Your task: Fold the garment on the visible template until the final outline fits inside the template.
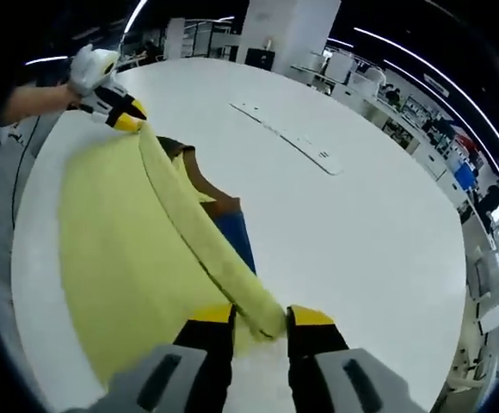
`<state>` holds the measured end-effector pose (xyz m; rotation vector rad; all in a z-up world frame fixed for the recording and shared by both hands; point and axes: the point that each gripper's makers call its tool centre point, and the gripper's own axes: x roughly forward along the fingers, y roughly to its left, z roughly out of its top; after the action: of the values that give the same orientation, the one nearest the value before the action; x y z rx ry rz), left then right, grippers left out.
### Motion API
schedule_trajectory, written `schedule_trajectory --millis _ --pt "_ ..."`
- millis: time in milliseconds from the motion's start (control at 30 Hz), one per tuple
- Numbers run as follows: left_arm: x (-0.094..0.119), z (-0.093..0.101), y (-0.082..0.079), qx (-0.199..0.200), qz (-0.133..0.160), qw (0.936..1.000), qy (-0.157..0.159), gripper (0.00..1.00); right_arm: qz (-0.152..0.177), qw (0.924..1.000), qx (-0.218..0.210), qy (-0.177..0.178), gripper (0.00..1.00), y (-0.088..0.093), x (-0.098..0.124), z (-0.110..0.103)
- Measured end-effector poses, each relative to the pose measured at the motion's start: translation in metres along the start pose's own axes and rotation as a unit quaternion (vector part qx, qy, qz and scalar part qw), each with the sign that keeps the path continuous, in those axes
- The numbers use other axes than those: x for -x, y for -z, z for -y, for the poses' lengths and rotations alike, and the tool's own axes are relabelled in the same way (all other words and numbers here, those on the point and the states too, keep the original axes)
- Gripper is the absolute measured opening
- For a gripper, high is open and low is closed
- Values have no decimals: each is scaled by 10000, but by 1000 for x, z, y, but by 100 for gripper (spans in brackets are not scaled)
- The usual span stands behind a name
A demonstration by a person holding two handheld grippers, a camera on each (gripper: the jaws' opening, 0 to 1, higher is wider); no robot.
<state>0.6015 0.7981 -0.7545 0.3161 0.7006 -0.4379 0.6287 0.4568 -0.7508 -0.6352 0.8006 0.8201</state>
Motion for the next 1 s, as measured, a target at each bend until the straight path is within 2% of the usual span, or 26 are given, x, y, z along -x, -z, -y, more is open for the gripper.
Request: schedule_trajectory --millis 100,233,300,467,600,700,800,1000 --pt "4 7 5 -166 1 9998 113 26 -44 9998 189 -8 30 4 -2 -6" --pt "1 15 4 -503 10 9985 204 32 -28 9997 167 162 29 5 -8 -1" --pt "-2 16 3 -749 -35 9971 157 34 -30 9996 169 235 28 5 -11 2" --pt "-14 10 -10 -902 119 9959 -17 34 -18 9989 166 443 26 4 -17 12" --pt "-26 1 -19 -603 262 9978 -123 33 99 9965 -137 820 24 0 -22 32" --pt "-31 -7 -23 -436 319 9980 -330 34 198 9946 -380 948 24 -3 -25 40" --pt "-33 -15 -27 -368 335 9972 -550 36 266 9926 -665 980 24 -4 -28 44" --pt "-23 -24 -27 -337 260 9960 -789 35 317 9926 -773 878 24 -4 -25 39"
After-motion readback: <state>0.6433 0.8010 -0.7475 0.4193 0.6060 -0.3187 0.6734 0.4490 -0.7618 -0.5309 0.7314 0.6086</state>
